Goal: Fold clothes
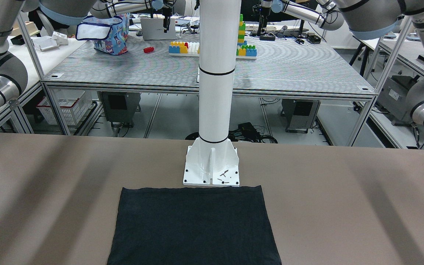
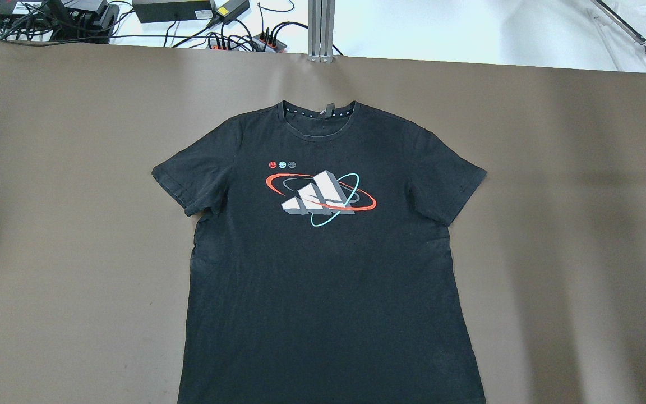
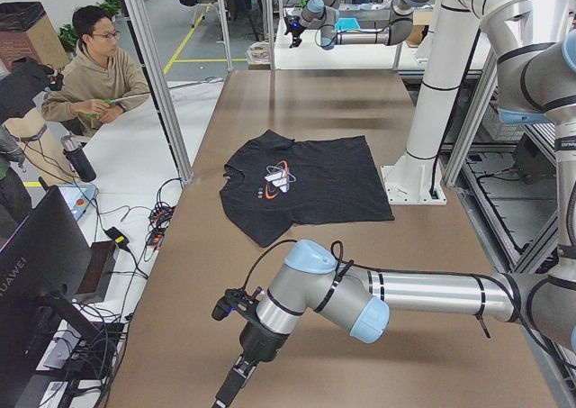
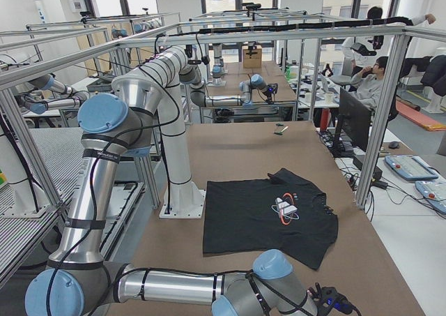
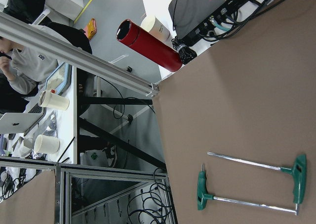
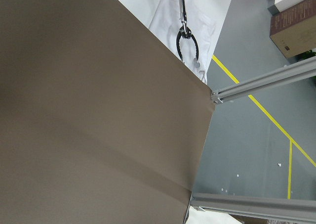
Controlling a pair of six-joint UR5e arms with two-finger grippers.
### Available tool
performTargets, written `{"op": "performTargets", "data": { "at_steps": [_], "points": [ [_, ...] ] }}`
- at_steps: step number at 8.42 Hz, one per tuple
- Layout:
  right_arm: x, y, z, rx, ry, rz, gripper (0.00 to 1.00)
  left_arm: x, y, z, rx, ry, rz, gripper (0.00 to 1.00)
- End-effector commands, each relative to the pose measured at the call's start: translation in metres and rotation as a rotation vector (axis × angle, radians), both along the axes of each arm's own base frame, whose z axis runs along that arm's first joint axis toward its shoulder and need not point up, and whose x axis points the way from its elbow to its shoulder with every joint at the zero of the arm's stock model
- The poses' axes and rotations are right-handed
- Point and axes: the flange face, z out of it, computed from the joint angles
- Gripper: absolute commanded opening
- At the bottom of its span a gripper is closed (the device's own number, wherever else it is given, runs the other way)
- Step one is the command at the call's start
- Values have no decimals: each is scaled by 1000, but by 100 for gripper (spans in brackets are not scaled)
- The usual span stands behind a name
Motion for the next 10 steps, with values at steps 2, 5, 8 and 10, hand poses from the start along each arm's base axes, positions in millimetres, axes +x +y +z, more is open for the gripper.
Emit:
{"op": "performTargets", "data": {
  "at_steps": [2, 5, 8, 10],
  "points": [
    [0, 1, 0, 2, 6, 7, 95, 2, 1, -2, 13, 21, 11, 100],
    [-3, -5, 0, -19, -40, 57, 95, 1, 1, 2, 7, 11, 4, 100],
    [-69, -25, -8, -86, -216, 195, 95, 1, 1, 0, 8, 9, 4, 100],
    [-113, -43, -28, -80, -302, 210, 94, 1, 1, 2, 5, 9, 4, 100]
  ]
}}
